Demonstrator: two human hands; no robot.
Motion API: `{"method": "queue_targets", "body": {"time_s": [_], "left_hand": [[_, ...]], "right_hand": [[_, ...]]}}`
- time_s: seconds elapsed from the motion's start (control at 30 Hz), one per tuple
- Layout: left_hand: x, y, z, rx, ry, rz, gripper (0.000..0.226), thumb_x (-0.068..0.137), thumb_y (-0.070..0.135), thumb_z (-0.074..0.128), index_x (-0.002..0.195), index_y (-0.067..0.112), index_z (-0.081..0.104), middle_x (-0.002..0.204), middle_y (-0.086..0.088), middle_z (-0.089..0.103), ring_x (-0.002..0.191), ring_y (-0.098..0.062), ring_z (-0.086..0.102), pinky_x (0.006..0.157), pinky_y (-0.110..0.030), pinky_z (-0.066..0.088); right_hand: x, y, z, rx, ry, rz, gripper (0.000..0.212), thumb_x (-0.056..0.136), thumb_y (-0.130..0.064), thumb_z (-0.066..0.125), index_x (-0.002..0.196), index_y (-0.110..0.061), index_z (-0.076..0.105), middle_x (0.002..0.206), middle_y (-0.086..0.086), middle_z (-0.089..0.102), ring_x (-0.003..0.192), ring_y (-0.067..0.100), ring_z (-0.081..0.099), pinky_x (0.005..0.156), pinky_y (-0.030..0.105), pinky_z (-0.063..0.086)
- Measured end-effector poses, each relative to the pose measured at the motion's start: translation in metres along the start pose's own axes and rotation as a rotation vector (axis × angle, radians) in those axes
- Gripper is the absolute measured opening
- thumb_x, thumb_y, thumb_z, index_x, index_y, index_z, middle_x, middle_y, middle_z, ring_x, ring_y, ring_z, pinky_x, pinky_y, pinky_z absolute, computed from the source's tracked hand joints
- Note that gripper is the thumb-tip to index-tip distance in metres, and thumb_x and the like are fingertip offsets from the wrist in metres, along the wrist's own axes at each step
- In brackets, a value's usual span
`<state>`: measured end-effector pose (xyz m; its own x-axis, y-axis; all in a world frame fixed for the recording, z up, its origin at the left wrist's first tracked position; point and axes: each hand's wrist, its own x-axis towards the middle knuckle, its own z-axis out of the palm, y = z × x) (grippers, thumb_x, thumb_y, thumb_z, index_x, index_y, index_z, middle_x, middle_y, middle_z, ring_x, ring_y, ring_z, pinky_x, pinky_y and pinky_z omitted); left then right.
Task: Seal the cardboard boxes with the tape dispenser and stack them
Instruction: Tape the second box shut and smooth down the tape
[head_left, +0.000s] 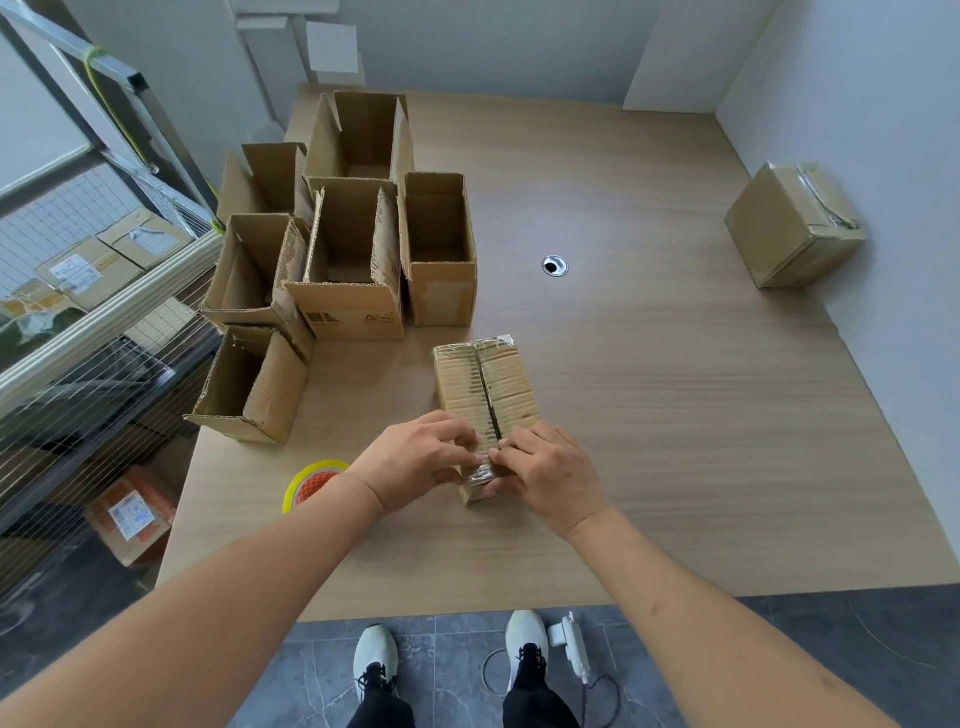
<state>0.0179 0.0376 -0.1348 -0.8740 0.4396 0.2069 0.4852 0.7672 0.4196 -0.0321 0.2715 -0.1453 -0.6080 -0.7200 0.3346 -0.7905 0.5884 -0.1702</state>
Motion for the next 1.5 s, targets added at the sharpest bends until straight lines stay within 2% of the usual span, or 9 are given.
{"method": "queue_targets", "body": {"time_s": [0.17,0.27,0.33,0.47,0.57,0.67,0.83,1.13,1.5], "left_hand": [[-0.001,0.006,0.004,-0.012,0.012,-0.08,0.027,0.079,0.024,0.086,0.103,0.031,0.076,0.115,0.008,0.065,0.107,-0.017,0.059,0.062,-0.037,0.059],[-0.003,0.008,0.0,0.086,-0.036,-0.073,0.047,0.08,0.032,0.083,0.124,0.023,0.067,0.128,0.0,0.058,0.12,-0.022,0.055,0.093,-0.046,0.057],[-0.003,0.008,-0.003,0.209,-0.061,-0.193,0.08,0.074,0.038,0.087,0.143,0.014,0.055,0.14,-0.008,0.053,0.135,-0.029,0.048,0.117,-0.049,0.038],[-0.005,0.009,-0.006,0.313,-0.1,-0.407,0.094,0.084,0.037,0.079,0.159,0.008,0.03,0.164,-0.01,0.031,0.153,-0.031,0.026,0.124,-0.044,0.02],[-0.002,0.009,-0.008,0.282,-0.109,-0.462,0.088,0.093,0.034,0.067,0.162,0.008,0.018,0.169,-0.007,0.017,0.156,-0.027,0.016,0.127,-0.041,0.013],[0.002,0.01,-0.01,0.267,-0.124,-0.549,0.085,0.097,0.03,0.061,0.163,0.01,0.011,0.171,-0.005,0.008,0.157,-0.024,0.01,0.127,-0.039,0.009],[0.012,0.022,-0.014,0.294,-0.218,-0.626,0.075,0.1,0.031,0.054,0.162,0.015,0.015,0.17,-0.002,0.011,0.157,-0.023,0.012,0.127,-0.041,0.005],[0.07,0.079,-0.037,0.272,-0.166,-0.725,0.067,0.104,0.039,0.044,0.162,0.017,0.019,0.169,0.0,0.015,0.155,-0.025,0.016,0.127,-0.043,0.008],[0.118,0.134,-0.091,0.268,-0.102,-0.581,0.06,0.106,0.037,0.046,0.159,0.015,0.028,0.165,-0.005,0.027,0.152,-0.025,0.025,0.124,-0.045,0.018]], "right_hand": [[0.001,-0.001,-0.002,0.052,-0.049,0.083,0.033,0.08,-0.057,0.07,0.087,-0.025,0.07,0.09,-0.008,0.062,0.087,0.022,0.055,0.07,0.04,0.05],[0.008,-0.006,-0.016,0.094,-0.167,0.216,0.049,0.077,-0.075,0.065,0.091,-0.028,0.067,0.104,-0.01,0.059,0.099,0.019,0.054,0.085,0.04,0.046],[0.02,-0.015,-0.025,0.074,-0.215,0.314,0.067,0.072,-0.09,0.053,0.104,-0.032,0.065,0.127,-0.006,0.051,0.116,0.021,0.049,0.098,0.041,0.039],[0.043,-0.037,-0.023,0.132,-0.408,0.605,0.108,0.061,-0.098,0.051,0.153,-0.051,0.019,0.165,0.008,-0.006,0.152,0.033,0.003,0.12,0.054,0.017],[0.052,-0.045,-0.015,0.15,-0.529,0.706,0.114,0.065,-0.091,0.058,0.155,-0.053,0.0,0.164,0.004,-0.028,0.15,0.04,0.01,0.119,0.052,0.026],[0.054,-0.047,-0.015,0.132,-0.541,0.73,0.112,0.066,-0.082,0.065,0.155,-0.055,0.002,0.164,0.002,-0.028,0.136,0.036,0.031,0.108,0.045,0.04],[0.045,-0.027,-0.035,0.141,-0.48,0.699,0.107,0.062,-0.08,0.064,0.153,-0.055,0.013,0.168,0.002,-0.013,0.128,0.038,0.041,0.101,0.042,0.046],[0.041,0.032,-0.112,0.141,-0.375,0.631,0.1,0.061,-0.083,0.057,0.152,-0.054,0.025,0.17,0.004,0.002,0.128,0.039,0.044,0.1,0.043,0.045],[0.021,0.035,-0.208,0.071,-0.308,0.725,0.101,0.062,-0.082,0.063,0.152,-0.053,0.027,0.169,0.006,0.003,0.133,0.038,0.041,0.105,0.044,0.043]]}}
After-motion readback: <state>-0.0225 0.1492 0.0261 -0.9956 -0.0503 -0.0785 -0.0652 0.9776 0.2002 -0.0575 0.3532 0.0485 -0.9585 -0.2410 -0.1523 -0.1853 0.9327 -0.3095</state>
